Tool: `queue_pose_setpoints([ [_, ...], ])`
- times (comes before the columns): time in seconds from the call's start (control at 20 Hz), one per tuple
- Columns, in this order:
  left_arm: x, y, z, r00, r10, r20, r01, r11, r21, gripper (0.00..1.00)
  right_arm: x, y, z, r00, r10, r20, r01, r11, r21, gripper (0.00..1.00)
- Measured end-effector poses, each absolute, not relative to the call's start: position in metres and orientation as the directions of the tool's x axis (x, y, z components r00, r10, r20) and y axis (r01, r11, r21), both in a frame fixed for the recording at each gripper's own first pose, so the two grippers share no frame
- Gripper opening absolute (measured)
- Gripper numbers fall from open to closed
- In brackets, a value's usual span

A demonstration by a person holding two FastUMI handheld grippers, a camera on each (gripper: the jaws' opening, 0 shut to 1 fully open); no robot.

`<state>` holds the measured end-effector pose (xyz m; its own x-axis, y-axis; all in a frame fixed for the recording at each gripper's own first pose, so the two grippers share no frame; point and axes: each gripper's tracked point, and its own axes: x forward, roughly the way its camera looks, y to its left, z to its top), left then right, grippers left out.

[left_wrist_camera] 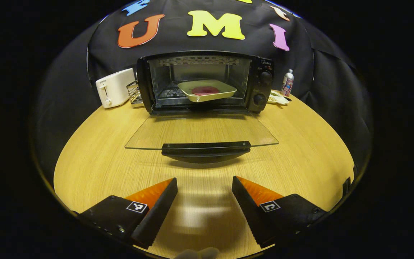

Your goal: Open the electric oven with the left hand, put the food in, and close the electric oven.

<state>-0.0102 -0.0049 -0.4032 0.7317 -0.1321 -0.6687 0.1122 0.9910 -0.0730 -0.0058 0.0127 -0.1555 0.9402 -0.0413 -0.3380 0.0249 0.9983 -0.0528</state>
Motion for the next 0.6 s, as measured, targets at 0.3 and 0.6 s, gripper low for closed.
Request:
queue_pose_setpoints([
  [0.3, 0.013, -0.001, -0.420, 0.728, -0.091, -0.679, 0.089, 0.995, -0.038, 0.97, 0.001, 0.008, -0.159, 0.933, -0.037, -0.357, 0.014, 0.998, -0.069, 0.96],
  [0.6, 0.035, -0.007, -0.404, 0.755, -0.085, -0.650, 0.103, 0.995, -0.010, 0.97, 0.010, 0.003, -0.165, 0.926, -0.033, -0.377, 0.010, 0.998, -0.065, 0.97],
])
